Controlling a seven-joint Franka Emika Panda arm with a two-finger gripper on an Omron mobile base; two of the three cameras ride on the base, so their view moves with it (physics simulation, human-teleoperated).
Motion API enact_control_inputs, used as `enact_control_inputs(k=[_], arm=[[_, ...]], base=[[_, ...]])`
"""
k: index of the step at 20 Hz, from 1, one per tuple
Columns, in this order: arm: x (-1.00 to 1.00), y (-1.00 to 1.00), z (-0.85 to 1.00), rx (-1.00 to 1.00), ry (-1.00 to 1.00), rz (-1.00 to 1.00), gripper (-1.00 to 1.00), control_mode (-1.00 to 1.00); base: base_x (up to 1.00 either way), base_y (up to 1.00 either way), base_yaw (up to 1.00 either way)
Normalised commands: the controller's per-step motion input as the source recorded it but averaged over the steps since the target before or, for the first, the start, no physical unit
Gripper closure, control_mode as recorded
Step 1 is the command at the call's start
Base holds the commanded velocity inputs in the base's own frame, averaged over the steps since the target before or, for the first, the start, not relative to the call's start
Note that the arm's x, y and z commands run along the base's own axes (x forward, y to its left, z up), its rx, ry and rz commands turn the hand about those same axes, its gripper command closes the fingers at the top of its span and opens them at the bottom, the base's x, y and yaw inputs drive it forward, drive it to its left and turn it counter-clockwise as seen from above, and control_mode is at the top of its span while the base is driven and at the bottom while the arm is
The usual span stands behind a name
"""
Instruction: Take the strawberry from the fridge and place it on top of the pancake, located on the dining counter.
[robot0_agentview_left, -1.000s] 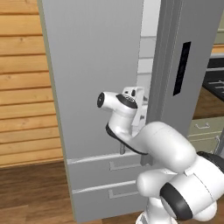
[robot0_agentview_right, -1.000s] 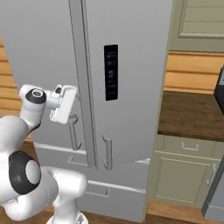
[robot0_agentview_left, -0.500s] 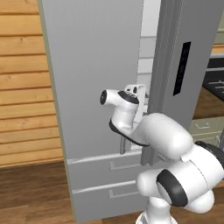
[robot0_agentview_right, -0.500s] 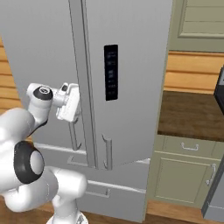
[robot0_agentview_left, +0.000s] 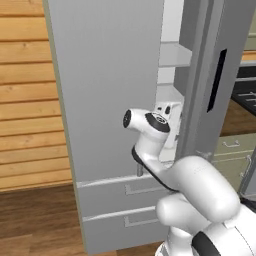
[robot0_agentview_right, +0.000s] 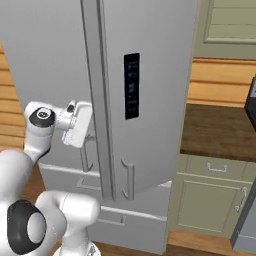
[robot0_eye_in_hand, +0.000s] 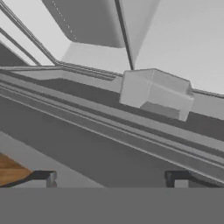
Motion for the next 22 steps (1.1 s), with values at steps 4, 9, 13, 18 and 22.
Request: enact_control_inputs(k=[4, 9, 13, 18, 22], arm=[[-0.64, -0.91, 0.17, 0.02, -0.08, -0.19, -1.0, -1.0], [-0.91, -1.0, 0.07, 0.04, -0.17, -0.25, -1.0, -1.0], [-0.92, -1.0, 0.03, 0.02, -0.2, -0.26, -1.0, -1.0], [-0.55, -1.0, 0.01, 0.04, -0.13, -0.27, -1.0, -1.0], [-0.46, -1.0, 0.03, 0.06, -0.11, -0.23, -1.0, -1.0]], base=[[0.0, 0.0, 0.0], [0.0, 0.0, 0.0], [0.0, 0.0, 0.0], [0.0, 0.0, 0.0], [0.0, 0.0, 0.0]])
